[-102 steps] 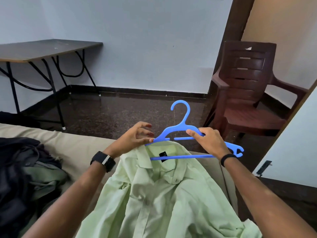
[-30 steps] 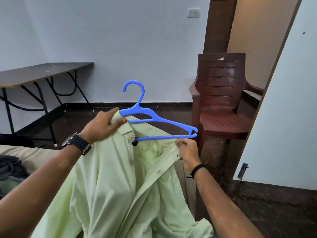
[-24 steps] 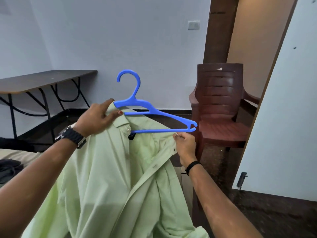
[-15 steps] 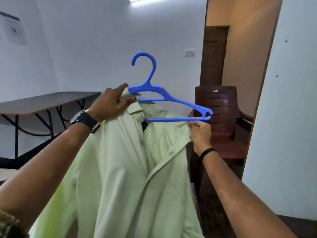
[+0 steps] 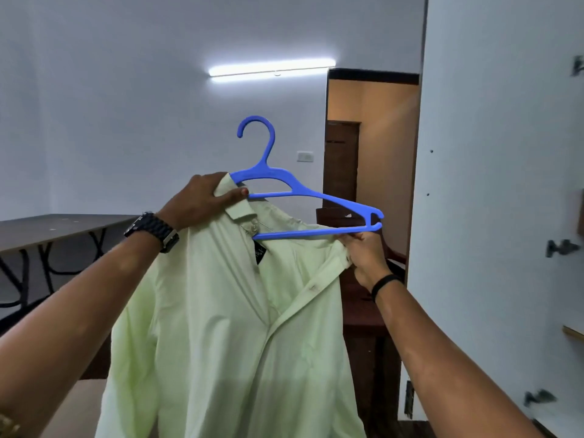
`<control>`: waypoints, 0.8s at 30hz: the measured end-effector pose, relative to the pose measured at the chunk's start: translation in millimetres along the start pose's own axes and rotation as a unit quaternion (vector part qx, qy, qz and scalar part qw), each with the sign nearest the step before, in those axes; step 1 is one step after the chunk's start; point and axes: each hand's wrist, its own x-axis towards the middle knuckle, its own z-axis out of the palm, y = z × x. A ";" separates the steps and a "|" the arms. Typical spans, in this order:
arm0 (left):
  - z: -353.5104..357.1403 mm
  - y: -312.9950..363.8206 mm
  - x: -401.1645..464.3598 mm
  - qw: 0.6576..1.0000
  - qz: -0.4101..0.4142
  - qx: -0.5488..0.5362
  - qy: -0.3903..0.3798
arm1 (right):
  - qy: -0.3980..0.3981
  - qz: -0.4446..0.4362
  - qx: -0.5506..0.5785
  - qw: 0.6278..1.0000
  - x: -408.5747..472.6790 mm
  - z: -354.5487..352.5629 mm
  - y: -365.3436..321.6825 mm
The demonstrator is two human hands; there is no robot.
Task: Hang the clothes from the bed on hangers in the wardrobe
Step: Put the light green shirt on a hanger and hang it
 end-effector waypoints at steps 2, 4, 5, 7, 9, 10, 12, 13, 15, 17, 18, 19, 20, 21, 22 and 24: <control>-14.8 8.6 -7.8 1.000 0.001 -0.016 0.012 | -0.012 -0.012 0.017 1.000 -11.7 0.9 -13.6; -34.5 17.6 -12.1 0.999 0.012 -0.036 0.035 | -0.016 -0.030 0.016 0.999 -19.0 3.6 -32.1; -44.0 19.9 -12.7 0.998 0.018 -0.042 0.045 | -0.019 -0.037 0.013 0.999 -21.3 5.9 -41.3; -63.4 23.6 -14.1 0.997 0.033 -0.033 0.062 | -0.023 -0.050 0.006 0.998 -27.6 11.5 -60.1; -81.8 23.6 -15.4 0.996 0.033 -0.025 0.080 | -0.027 -0.067 -0.008 0.997 -33.3 21.2 -77.6; -90.8 23.8 -16.0 0.995 0.032 -0.024 0.091 | -0.027 -0.076 -0.011 0.997 -34.9 27.2 -86.9; -114.2 28.8 -14.9 0.991 0.041 -0.015 0.125 | -0.020 -0.099 -0.010 0.995 -34.8 40.8 -115.0; -127.8 32.1 -12.2 0.988 0.048 -0.012 0.145 | -0.012 -0.117 -0.010 0.993 -33.4 47.3 -132.8; -155.1 41.1 -1.9 0.983 0.067 -0.013 0.172 | -0.001 -0.153 0.001 0.988 -31.9 56.5 -172.0; -180.9 50.0 7.9 0.982 0.077 0.007 0.172 | -0.018 -0.171 0.017 0.985 -34.3 60.3 -205.5; -190.7 52.6 10.6 0.983 0.077 0.020 0.166 | -0.038 -0.172 0.019 0.984 -37.4 59.8 -216.9; -198.8 53.5 12.3 0.984 0.077 0.030 0.160 | -0.068 -0.168 0.018 0.983 -40.7 57.7 -225.7; -204.2 53.6 12.2 0.985 0.075 0.035 0.153 | -0.104 -0.158 0.016 0.982 -43.8 54.5 -231.2; -209.0 52.5 10.6 0.986 0.076 0.038 0.145 | -0.141 -0.145 0.012 0.979 -45.6 51.2 -234.8; -212.9 50.7 8.1 0.987 0.076 0.040 0.136 | -0.174 -0.131 0.006 0.976 -46.3 47.9 -237.1; -215.8 44.1 3.3 0.991 0.071 0.036 0.108 | -0.216 -0.107 -0.007 0.970 -44.5 41.5 -235.0</control>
